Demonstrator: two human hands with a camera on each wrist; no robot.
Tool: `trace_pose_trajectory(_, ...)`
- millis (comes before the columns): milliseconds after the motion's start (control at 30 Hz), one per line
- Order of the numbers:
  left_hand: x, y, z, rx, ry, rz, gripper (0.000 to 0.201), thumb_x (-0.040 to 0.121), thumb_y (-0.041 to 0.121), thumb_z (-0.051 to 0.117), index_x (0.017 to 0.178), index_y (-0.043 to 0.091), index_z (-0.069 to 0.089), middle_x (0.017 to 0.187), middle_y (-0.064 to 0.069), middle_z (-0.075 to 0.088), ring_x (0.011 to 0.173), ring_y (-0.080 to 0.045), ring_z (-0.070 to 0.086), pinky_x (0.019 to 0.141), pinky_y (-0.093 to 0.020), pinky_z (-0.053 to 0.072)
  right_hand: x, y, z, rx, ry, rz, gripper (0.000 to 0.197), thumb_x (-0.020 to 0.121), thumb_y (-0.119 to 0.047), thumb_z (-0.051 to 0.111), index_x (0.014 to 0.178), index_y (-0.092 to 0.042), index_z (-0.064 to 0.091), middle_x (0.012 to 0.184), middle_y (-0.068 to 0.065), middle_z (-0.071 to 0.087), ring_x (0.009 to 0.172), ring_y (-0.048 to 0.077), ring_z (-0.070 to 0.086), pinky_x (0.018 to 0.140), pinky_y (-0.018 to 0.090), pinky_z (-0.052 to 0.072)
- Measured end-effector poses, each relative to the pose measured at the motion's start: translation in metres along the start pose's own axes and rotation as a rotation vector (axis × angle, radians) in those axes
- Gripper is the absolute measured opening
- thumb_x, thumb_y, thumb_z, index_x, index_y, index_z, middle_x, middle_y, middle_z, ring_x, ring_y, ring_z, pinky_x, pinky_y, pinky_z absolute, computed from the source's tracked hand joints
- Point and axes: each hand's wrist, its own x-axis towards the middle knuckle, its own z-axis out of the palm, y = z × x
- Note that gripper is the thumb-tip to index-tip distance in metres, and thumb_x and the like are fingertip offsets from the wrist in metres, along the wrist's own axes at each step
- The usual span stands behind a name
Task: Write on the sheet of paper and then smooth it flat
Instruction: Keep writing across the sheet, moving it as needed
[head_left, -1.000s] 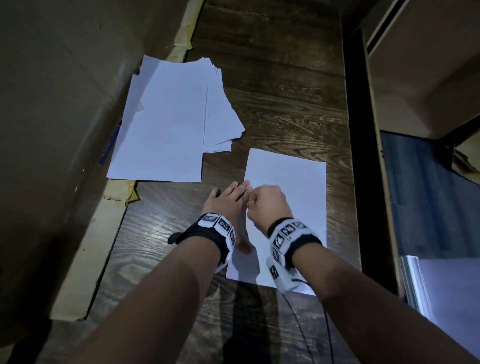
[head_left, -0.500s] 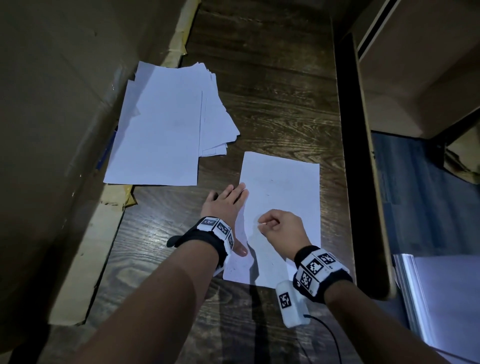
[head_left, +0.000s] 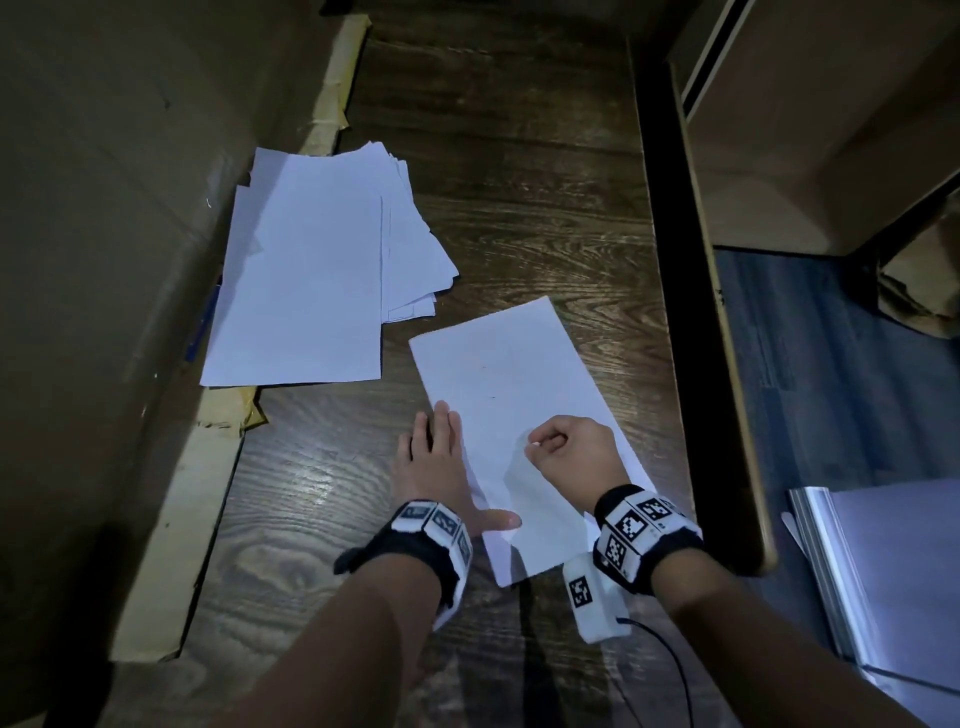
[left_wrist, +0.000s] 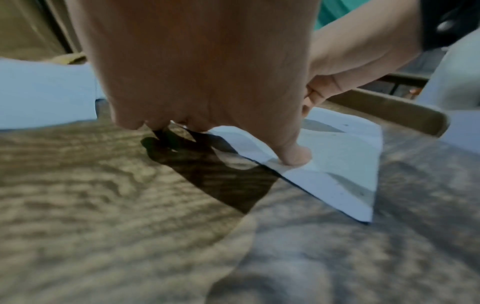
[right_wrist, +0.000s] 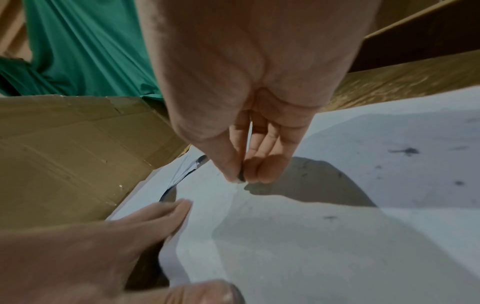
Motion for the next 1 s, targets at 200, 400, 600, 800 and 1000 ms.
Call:
trace_pose_trajectory(200, -0.039, 0.034, 0.005, -0.163, -0.07, -0.2, 0.124, 0.084, 0.089, 0.03, 0.158, -0.001, -0.014, 0.166, -0.024, -0.008, 0.155, -0.039, 0.003, 0.125, -0.047, 0.007, -0.002, 0.002, -0.005, -0.003, -0.033, -0.012, 0.013, 0.086, -0.015, 0.062, 0.09, -0.023, 0.072, 0.076, -0.005, 0.067, 0.071, 0.009, 0.063, 0.062, 0.014, 0.043)
trace_pose_trajectory(400, -0.034, 0.024, -0.014, 0.039, 0.057, -0.035, 0.102, 0.098, 0.058, 0.053, 0.16, 0.003, -0.007, 0.15, -0.014, 0.037, 0.136, -0.028, 0.04, 0.104, -0.037, 0.041, -0.005, 0.014, -0.011, 0.024, 0.01, 0.018, 0.007, 0.086, -0.021, 0.066, 0.084, -0.022, 0.072, 0.072, -0.004, 0.065, 0.063, 0.006, 0.06, 0.052, 0.011, 0.04)
trace_pose_trajectory(600, -0.002, -0.005, -0.01, -0.05, -0.036, 0.297, 0.122, 0.08, 0.065, 0.073, 0.162, 0.026, -0.009, 0.168, -0.001, -0.022, 0.156, -0.024, -0.011, 0.124, -0.044, 0.015, -0.005, 0.021, -0.012, 0.031, -0.029, -0.042, 0.004, 0.087, -0.018, 0.065, 0.088, -0.022, 0.067, 0.068, -0.003, 0.059, 0.062, 0.007, 0.056, 0.054, 0.01, 0.04)
trace_pose_trajectory(800, 0.004, -0.004, -0.006, 0.025, -0.041, 0.272, 0.128, 0.075, 0.069, 0.075, 0.16, 0.035, -0.014, 0.167, -0.001, -0.025, 0.156, -0.026, -0.015, 0.123, -0.049, 0.015, -0.007, 0.016, -0.005, 0.028, -0.108, -0.12, 0.007, 0.091, -0.022, 0.064, 0.093, -0.022, 0.07, 0.07, 0.001, 0.066, 0.057, 0.005, 0.055, 0.062, 0.017, 0.048)
trace_pose_trajectory(1000, 0.018, 0.001, -0.012, 0.106, -0.115, 0.202, 0.145, 0.064, 0.075, 0.079, 0.156, 0.036, -0.025, 0.161, -0.003, -0.039, 0.152, -0.033, -0.024, 0.12, -0.065, 0.012, -0.008, 0.017, -0.002, -0.17, -0.13, -0.271, 0.007, 0.089, -0.019, 0.064, 0.094, -0.024, 0.064, 0.082, -0.008, 0.061, 0.069, 0.006, 0.058, 0.067, 0.024, 0.054)
